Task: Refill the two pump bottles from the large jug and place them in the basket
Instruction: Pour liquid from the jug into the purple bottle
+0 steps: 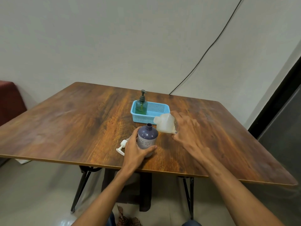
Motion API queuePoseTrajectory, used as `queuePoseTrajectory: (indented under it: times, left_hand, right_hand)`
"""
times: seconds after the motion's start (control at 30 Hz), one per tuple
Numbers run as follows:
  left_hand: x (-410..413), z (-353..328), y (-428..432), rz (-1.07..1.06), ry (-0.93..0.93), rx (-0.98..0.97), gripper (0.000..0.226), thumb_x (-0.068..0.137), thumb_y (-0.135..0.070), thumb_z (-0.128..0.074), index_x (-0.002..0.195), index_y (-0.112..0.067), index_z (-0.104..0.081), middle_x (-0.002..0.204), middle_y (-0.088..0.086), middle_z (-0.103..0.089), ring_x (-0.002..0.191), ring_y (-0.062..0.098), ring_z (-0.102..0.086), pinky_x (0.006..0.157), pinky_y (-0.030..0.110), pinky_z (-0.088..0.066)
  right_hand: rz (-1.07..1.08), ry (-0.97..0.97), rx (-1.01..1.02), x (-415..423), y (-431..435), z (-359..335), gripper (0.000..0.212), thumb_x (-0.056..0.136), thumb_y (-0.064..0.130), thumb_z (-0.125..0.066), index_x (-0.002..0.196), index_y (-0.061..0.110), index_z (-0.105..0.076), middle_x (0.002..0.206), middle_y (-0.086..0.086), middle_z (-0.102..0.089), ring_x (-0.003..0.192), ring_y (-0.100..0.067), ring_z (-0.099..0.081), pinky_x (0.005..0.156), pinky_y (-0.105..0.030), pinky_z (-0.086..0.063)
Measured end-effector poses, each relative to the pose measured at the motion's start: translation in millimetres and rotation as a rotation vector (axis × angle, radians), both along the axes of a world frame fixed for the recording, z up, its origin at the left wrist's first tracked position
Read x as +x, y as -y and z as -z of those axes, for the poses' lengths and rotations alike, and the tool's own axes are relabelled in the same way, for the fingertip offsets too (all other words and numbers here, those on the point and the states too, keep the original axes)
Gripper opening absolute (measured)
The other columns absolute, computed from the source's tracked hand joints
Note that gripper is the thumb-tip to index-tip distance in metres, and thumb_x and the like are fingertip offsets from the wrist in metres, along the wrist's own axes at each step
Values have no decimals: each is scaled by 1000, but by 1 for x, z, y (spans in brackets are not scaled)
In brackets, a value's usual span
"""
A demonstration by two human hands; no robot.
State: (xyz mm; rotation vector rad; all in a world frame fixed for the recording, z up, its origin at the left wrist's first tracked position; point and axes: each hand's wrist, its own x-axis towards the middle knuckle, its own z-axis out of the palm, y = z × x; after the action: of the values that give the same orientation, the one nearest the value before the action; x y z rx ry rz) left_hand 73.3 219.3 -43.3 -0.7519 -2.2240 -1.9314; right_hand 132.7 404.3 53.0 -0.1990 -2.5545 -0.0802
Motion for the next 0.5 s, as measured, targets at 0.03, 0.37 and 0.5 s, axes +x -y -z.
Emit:
queuePoseTrajectory:
  times: [0.03,0.37,0.5]
  left_hand:
    - [0,0,0,0,0,1,78,65,-34,-92,123,-52,-42,117,-34,-55,111,-15,-54,87,7,-48]
    - [-3,3,0,5,6,6,77,65,-35,-92,122,-51,-44,118,-33,-55,113,-15,-53,87,6,-46]
    - [-3,3,1,7,3,10,77,65,-31,-93,122,-50,-44,118,-30,-56,112,-15,-53,87,4,-44]
  right_hand:
    - [4,5,10,-1,0,0,79,61,20,-83,131,24,-47,112,-2,-63,93,-25,-62,74,-37,-50]
    - [-10,37,49,-1,2,-4,84,58,18,-86,133,21,-47,110,-5,-63,89,-26,-62,74,-39,-52]
    - [-4,41,78,-1,3,-5,81,59,17,-84,131,21,-49,109,-5,-63,90,-26,-62,75,-38,-50]
